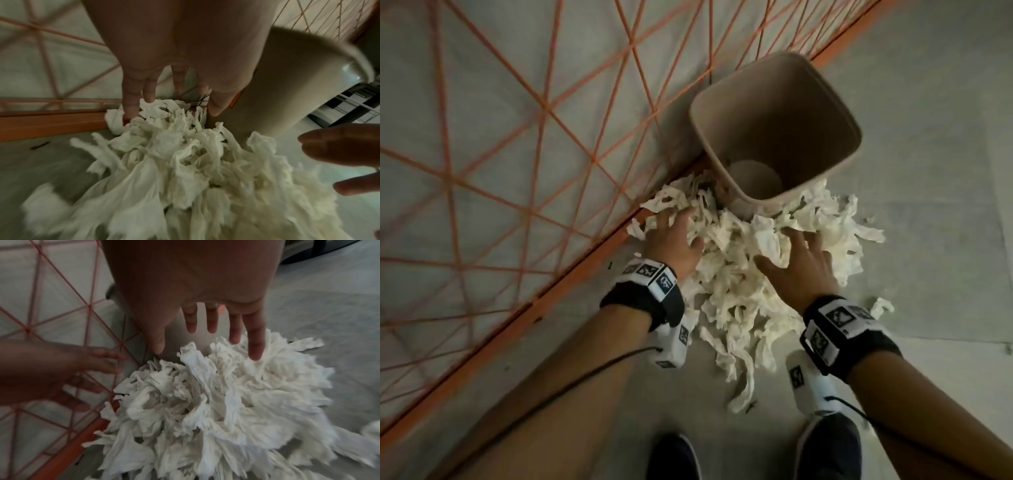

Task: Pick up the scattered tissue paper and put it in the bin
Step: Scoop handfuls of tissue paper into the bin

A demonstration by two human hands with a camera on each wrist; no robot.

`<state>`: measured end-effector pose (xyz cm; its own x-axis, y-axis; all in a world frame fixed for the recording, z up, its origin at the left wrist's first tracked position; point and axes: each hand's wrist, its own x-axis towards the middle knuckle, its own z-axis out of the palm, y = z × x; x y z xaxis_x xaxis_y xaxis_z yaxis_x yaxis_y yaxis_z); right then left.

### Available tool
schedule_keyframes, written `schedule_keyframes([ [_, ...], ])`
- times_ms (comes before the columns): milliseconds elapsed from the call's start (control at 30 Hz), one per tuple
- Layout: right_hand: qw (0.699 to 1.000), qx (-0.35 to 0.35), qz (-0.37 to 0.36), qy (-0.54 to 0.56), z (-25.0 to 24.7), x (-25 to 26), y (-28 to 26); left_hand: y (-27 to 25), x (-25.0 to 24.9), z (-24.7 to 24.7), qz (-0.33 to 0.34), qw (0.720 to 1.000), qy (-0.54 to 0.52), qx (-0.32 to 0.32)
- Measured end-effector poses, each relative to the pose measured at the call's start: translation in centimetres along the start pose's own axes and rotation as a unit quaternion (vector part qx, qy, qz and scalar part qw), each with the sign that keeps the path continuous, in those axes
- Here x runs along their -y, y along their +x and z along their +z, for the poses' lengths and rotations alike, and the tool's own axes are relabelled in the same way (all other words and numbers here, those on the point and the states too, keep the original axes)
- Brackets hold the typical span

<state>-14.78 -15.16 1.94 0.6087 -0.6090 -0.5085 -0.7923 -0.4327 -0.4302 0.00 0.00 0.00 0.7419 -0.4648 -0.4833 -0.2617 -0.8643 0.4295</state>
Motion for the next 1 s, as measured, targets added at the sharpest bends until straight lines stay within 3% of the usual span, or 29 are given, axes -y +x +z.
schedule_keyframes([
  [200,0.996,0.014,-0.032,-0.076,5.3,-1.5,5.4,7.7,0.1,3.2,0.011,0.991,0.130,-0.024],
  [367,0.991,-0.024,-0.048,-0.120,7.8,-3.2,7.4,10.3,0.7,5.3,0.077,0.990,0.115,-0.027],
  [467,0.996,-0.043,-0.049,-0.056,7.9,-3.6,7.6,9.1,0.6,5.5,0.111,0.989,0.037,-0.088],
  [633,0.981,-0.148,-0.064,0.105,6.0,-4.7,5.9,7.3,0.3,2.6,0.089,0.971,-0.086,-0.204],
  [700,0.970,-0.179,-0.057,0.157,5.1,-5.3,5.1,7.7,-0.3,1.8,0.106,0.975,-0.062,-0.186],
  [767,0.967,-0.174,-0.046,0.180,4.3,-5.9,4.7,9.2,-0.2,2.3,0.122,0.985,0.040,-0.119],
  [833,0.978,-0.135,-0.025,0.155,4.0,-6.5,4.8,10.9,0.4,3.7,0.095,0.987,0.119,-0.045],
  [933,0.995,-0.032,0.009,0.090,4.4,-7.4,5.1,12.1,1.8,6.2,0.066,0.987,0.143,0.033],
  [1000,0.998,0.014,0.027,0.060,5.1,-7.8,5.1,11.3,1.9,6.4,0.069,0.989,0.127,0.017],
])
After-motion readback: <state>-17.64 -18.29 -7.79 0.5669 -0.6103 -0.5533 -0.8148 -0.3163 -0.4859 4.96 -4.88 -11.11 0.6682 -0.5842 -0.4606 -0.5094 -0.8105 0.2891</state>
